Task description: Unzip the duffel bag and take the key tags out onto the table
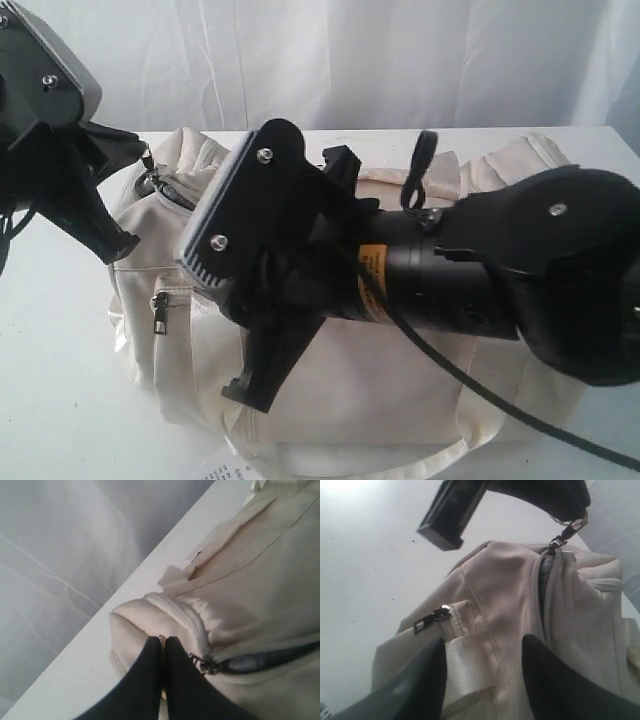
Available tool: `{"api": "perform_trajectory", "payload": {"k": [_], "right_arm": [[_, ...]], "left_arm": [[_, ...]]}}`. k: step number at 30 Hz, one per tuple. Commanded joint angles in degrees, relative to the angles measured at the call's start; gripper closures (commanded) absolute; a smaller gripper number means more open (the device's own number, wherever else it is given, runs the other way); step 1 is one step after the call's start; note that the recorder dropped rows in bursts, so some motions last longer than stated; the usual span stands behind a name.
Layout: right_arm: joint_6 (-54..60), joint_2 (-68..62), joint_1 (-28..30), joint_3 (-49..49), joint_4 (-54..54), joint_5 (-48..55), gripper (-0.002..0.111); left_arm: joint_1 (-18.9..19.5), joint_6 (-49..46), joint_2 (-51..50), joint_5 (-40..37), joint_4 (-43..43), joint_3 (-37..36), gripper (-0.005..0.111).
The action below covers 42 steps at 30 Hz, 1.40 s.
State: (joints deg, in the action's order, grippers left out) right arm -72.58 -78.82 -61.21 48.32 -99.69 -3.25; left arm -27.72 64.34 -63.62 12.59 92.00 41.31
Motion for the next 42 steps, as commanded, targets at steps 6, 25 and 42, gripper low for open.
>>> {"api": "perform_trajectory", "payload": {"k": [6,25,42], "right_arm": [[0.8,-10.0,0.0,10.0,-0.3,3.9,0.064],[-10.5,-7.1,0.0,10.3,-0.3,-3.5,0.108],[-16.5,-2.5,0.0,1.0,-0.3,-29.3,0.108]], "left_arm": [[0.3,6.6,6.6,2.3,6.4,0.5,0.107],[0.3,5.9,5.2,-3.1,7.9,0.5,0.107],[0.3,3.0,1.0,-6.3,7.9,0.5,0.107]]}}
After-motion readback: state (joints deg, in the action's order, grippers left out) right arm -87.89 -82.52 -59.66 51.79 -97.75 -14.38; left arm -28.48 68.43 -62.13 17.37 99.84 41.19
